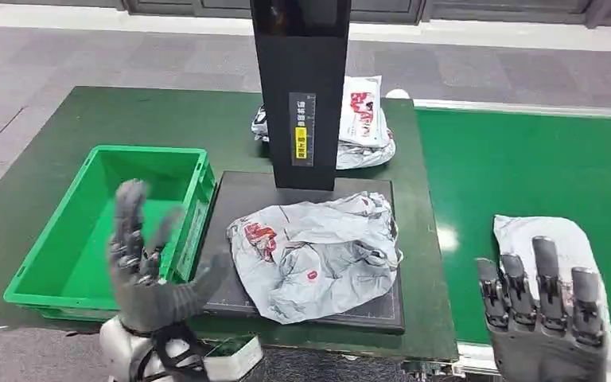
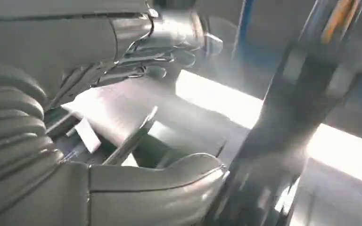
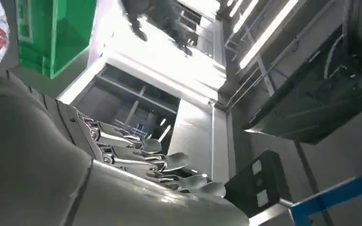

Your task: Moved the parcel from conveyor to table for the left to box.

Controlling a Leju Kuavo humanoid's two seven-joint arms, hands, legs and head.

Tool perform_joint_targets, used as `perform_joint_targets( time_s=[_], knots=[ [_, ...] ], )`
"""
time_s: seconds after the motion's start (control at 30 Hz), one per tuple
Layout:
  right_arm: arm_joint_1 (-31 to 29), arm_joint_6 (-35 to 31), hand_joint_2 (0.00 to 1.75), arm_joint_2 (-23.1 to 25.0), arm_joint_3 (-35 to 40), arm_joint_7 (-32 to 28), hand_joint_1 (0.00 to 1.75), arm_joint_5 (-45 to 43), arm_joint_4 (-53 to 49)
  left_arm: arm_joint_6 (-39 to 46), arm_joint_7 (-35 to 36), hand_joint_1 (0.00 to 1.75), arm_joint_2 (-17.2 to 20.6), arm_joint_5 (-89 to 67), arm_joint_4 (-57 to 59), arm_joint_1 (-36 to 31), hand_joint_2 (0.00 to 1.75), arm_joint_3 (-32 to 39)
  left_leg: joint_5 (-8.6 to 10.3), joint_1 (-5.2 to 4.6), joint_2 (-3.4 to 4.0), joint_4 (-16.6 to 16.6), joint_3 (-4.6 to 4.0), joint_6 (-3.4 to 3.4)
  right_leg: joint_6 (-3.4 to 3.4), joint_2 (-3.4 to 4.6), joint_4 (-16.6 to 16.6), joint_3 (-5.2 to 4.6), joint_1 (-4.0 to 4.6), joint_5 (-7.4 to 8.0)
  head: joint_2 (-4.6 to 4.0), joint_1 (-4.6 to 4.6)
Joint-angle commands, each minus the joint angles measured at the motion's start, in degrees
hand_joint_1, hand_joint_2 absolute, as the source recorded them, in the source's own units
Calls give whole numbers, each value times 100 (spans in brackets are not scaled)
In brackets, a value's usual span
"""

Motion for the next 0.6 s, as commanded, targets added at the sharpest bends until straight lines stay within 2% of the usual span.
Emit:
perform_joint_targets(
  time_s=[0.03, 0.17, 0.47, 0.5, 0.57, 0.6],
  knots=[
    [-109, -55, 0, -316, 404, 4, 0, -16, 462, -2011, 2004, 0, 172, -960, 3766, -1461, 0, -1067, 29, -2, -58, -30, 15, 6, 1, -43, -35, 31, -3, 14, 0, 2],
    [-102, -91, 0, -306, 451, 4, 0, 90, 483, -2191, 2338, 0, 190, -1131, 4679, -1902, 0, -1181, 16, -3, -19, -15, 9, 5, 0, -10, -15, 10, -3, 17, 0, 0],
    [-173, -92, 0, -234, 576, 4, 0, 126, 555, -2635, 2720, 0, 146, -1331, 5962, -2441, 0, -1348, 17, 0, -6, -18, 15, 8, -5, 9, -19, 15, 0, 23, 0, 0],
    [-211, -65, 0, -246, 614, 4, 0, 120, 585, -2996, 2865, 0, 124, -1339, 6381, -2621, 175, -1305, 12, -1, 1, -8, 12, 8, -4, 11, -8, 9, -1, 19, 0, 0],
    [-219, -73, 0, -244, 620, 4, 0, 131, 591, -3039, 2900, 0, 127, -1345, 6452, -2651, 175, -1294, 15, -2, -1, -10, 11, 8, -3, 10, -9, 10, -2, 20, 0, 0],
    [-285, -99, 0, -252, 654, 4, 0, 129, 656, -3185, 2950, 5, 127, -1363, 6916, -2865, 175, -1260, 16, 1, -1, -12, 12, 9, -4, 13, -14, 13, 1, 23, 0, 0]
  ],
)
